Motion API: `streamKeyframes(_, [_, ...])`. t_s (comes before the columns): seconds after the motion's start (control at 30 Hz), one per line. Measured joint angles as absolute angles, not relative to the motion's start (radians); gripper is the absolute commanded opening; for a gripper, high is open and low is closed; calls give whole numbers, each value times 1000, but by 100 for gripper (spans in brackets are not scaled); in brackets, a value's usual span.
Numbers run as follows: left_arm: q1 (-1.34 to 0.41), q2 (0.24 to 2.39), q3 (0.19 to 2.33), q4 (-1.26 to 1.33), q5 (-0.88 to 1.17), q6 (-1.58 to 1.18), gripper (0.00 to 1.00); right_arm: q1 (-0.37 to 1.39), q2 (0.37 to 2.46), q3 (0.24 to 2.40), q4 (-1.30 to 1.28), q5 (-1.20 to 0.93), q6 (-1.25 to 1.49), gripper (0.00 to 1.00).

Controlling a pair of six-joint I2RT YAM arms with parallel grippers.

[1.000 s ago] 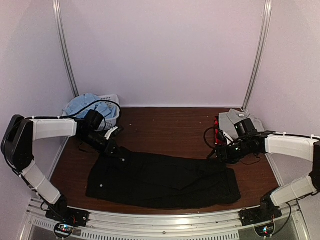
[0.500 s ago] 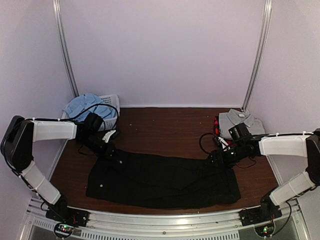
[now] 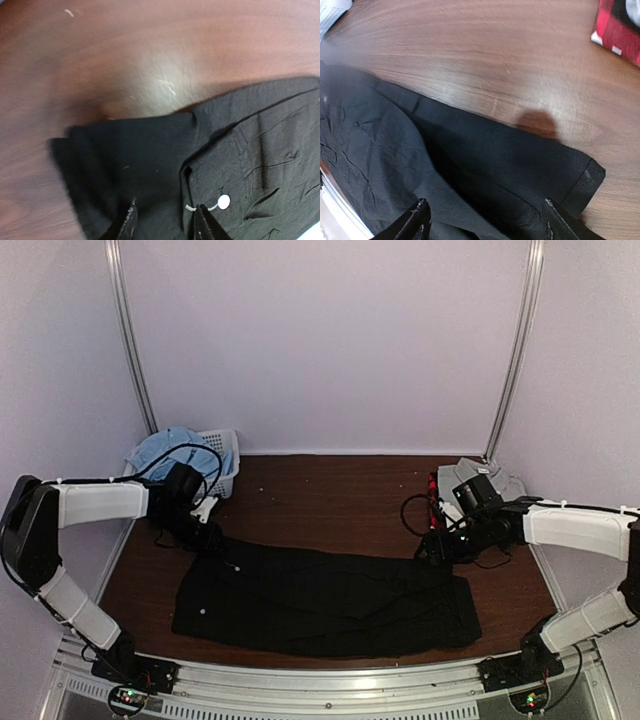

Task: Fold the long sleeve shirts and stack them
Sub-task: Place the rectangle-folded shirt in the left sleeve, then rotate the rectangle-folded shirt at the center of the board.

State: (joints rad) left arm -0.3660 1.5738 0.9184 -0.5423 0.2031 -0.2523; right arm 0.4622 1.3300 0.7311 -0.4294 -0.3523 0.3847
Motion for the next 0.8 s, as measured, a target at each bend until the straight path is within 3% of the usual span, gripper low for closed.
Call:
streamKeyframes(0.33, [-464, 1349, 921, -433, 166, -288, 50, 630, 1271, 759, -464, -268, 449, 73])
streamKeyframes(0.8, [-593, 1538, 797, -176, 237, -369, 50, 633, 1464, 700, -389, -229, 506, 73])
